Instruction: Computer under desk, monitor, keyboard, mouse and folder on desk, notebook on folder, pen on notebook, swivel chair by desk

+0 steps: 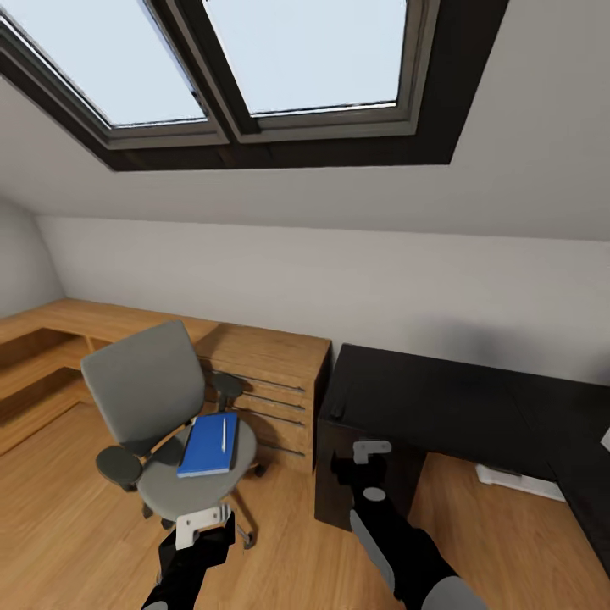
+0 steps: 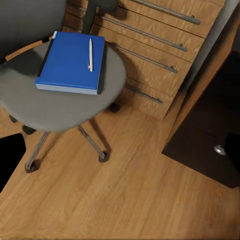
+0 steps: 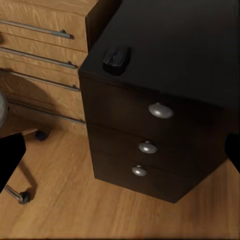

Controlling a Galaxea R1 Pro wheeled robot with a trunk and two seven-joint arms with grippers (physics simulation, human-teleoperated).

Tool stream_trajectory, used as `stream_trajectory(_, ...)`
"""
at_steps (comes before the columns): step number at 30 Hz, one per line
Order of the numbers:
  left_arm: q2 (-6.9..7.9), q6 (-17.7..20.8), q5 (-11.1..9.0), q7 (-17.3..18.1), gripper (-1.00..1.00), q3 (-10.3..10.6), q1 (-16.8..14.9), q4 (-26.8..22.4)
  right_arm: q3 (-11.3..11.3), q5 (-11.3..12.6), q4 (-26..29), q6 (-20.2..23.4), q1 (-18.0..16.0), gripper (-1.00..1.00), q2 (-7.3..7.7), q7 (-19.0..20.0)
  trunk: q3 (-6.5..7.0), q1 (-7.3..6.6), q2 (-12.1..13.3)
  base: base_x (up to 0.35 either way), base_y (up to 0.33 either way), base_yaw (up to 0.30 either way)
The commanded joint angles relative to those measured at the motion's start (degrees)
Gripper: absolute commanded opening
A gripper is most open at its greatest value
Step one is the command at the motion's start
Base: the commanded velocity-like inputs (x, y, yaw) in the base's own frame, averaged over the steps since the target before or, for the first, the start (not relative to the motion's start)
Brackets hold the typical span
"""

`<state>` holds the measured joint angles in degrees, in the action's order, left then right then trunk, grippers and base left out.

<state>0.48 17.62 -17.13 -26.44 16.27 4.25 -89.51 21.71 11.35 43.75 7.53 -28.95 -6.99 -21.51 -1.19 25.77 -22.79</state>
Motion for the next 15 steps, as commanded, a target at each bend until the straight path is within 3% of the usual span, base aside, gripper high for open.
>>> stream_trajectory(1,0.05,0.17,-0.44,-0.45,1.0,0.11,-0.03,-0.09,0.26,0.33,0.01,0.1,-0.05,1.0,0.04,-0.46,-0.12,0.01,-0.13,-0.223,0.0,0.0)
stream_trajectory(12,0.05,0.26,-0.44,-0.52,1.0,0.03,-0.03,6.15,0.14,0.17,-5.37,-6.08,-0.05,1.0,0.01,-0.53,-0.12,0.01,-0.13,-0.052,0.0,0.0)
stream_trajectory(15,0.05,0.16,-0.43,-0.5,1.0,-0.05,-0.03,10.59,0.2,0.04,-13.1,-10.53,-0.05,1.0,-0.38,-0.54,-0.12,0.01,-0.13,-0.004,0.0,0.0)
